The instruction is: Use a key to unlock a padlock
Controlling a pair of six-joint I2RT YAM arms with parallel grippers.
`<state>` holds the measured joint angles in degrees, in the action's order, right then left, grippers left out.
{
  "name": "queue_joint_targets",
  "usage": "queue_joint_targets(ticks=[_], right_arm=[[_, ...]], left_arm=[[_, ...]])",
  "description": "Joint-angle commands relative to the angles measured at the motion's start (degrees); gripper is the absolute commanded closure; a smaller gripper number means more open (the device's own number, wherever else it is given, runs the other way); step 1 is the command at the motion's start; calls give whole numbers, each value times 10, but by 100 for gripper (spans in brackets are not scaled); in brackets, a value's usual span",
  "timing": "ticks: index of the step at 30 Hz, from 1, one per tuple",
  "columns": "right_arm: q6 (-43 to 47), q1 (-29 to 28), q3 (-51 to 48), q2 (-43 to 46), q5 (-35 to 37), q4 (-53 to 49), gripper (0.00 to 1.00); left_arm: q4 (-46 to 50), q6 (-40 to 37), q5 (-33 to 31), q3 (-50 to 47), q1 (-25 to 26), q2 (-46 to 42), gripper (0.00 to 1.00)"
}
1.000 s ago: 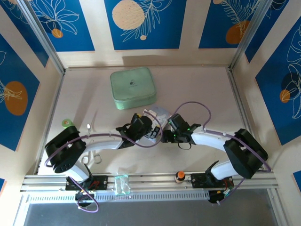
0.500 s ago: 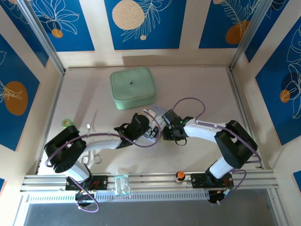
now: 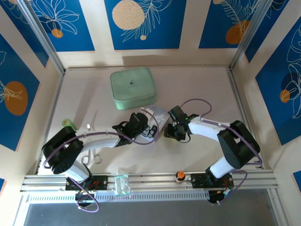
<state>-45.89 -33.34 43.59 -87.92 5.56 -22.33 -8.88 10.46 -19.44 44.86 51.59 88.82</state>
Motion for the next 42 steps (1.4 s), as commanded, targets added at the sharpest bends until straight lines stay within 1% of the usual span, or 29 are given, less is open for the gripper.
queue_joint_targets(ticks=[1,4,5,7,9,11,13,15,18,20,21,23,26,29,32,38,40,42], right_arm=[[13,4,6,6,72,29,61],[22,3,29,10,106,-34,59],[25,9,30,8,109,-40,59],[29,25,24,6,97,-34,59],[29,29,24,12,96,-32,59],[25,28,25,26,91,-24,55],[12,24,33,42,80,-23,50],[4,19,44,48,77,-18,46],[9,9,67,37,78,-11,43],[18,10,88,15,85,-13,43],[22,10,96,-3,95,-12,45],[31,11,117,-42,102,-26,50],[38,-8,143,-84,144,-57,52],[34,-21,147,-104,163,-67,52],[33,-32,155,-123,184,-83,52],[31,-52,164,-135,208,-107,53],[29,-59,164,-135,208,-116,54],[26,-69,162,-135,216,-129,54]], left_arm=[[129,-13,-24,22,-36,14,1],[139,-35,-21,57,-51,31,1],[141,-41,-19,65,-55,35,1],[143,-59,-32,77,-56,39,1],[141,-71,-36,80,-57,35,1],[142,-73,-27,85,-60,27,1],[139,-75,-17,89,-61,16,1],[155,-73,-20,104,-61,6,1],[186,-67,-40,128,-61,-16,1],[201,-62,-47,135,-61,-37,1],[211,-57,-45,137,-61,-47,1],[245,-35,-47,141,-61,-60,1],[299,44,-68,125,-56,-77,1],[289,121,-84,69,-29,-106,0],[297,171,-127,47,5,-120,1],[321,255,-185,45,89,-112,0],[328,301,-190,43,98,-85,1],[302,326,-176,31,99,-51,0]])
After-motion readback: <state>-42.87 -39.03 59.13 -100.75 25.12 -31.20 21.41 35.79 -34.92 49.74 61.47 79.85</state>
